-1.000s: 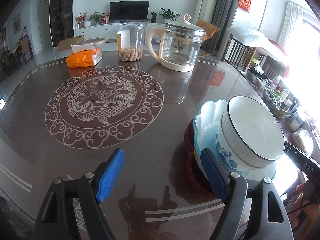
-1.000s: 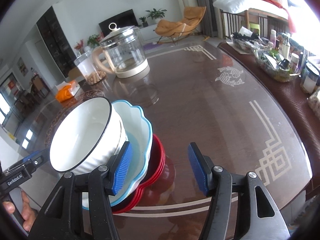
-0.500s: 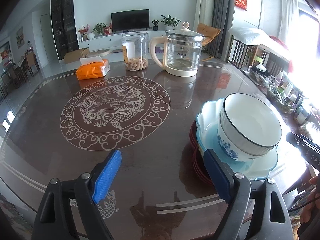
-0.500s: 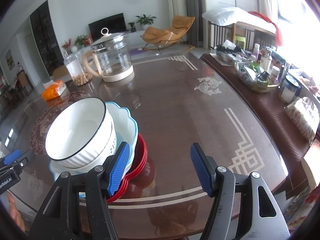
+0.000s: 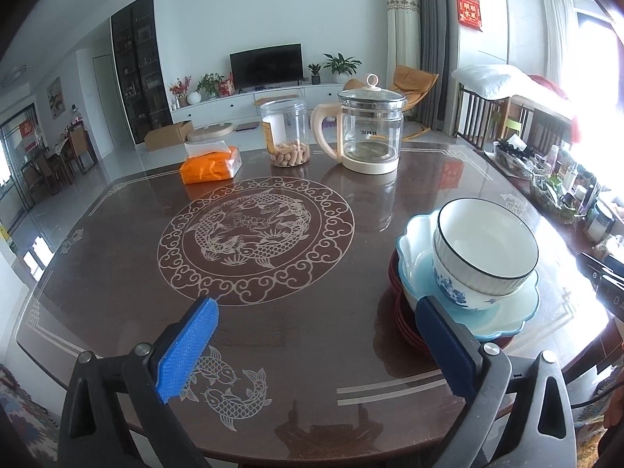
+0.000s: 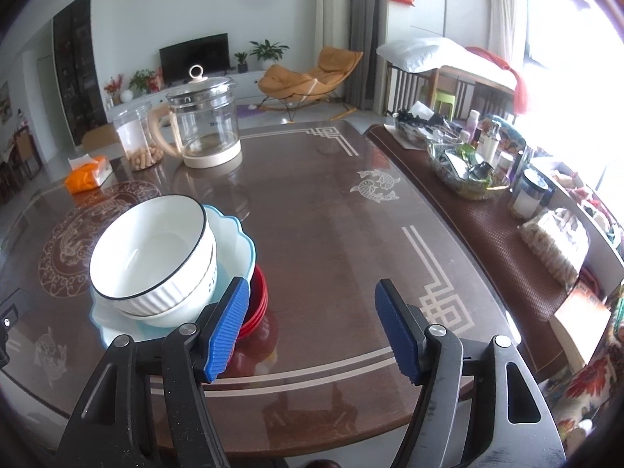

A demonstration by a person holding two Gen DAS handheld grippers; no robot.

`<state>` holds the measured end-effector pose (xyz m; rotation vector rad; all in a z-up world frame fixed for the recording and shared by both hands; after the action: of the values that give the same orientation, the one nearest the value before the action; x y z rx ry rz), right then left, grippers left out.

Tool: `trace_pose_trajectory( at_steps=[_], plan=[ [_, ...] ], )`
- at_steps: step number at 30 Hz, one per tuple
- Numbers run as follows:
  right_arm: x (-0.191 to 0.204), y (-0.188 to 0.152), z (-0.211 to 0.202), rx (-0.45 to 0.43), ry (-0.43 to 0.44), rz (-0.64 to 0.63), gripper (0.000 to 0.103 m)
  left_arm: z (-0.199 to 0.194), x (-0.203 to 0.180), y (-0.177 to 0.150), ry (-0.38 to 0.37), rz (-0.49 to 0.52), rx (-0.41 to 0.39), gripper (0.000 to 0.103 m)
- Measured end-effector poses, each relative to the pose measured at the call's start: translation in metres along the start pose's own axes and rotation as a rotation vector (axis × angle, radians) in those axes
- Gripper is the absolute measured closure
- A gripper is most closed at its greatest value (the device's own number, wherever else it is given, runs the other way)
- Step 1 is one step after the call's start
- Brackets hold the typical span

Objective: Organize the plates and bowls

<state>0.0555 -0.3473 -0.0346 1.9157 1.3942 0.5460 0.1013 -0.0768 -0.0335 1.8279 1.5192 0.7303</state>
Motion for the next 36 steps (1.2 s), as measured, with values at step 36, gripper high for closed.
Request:
trace_pose_trajectory(
  at_steps=[36],
  plan=[
    [0.06, -0.07, -0.126, -0.007, 0.104, 0.012, 0.028, -0.072, -0.011, -0.062, -0.065, 0.0, 0.162, 0.002]
  ],
)
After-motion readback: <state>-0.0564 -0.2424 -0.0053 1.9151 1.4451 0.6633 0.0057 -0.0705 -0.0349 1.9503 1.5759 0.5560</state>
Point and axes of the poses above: each gripper's, at about its wrist camera, not at the fingertips, and z roughly the way its jaws point, x to its left, y to its top, the point moved 5 cm from there along z, roughly the way its jaws point, and after that the axes turned 3 degrees about -z, right-handed, at the moved point
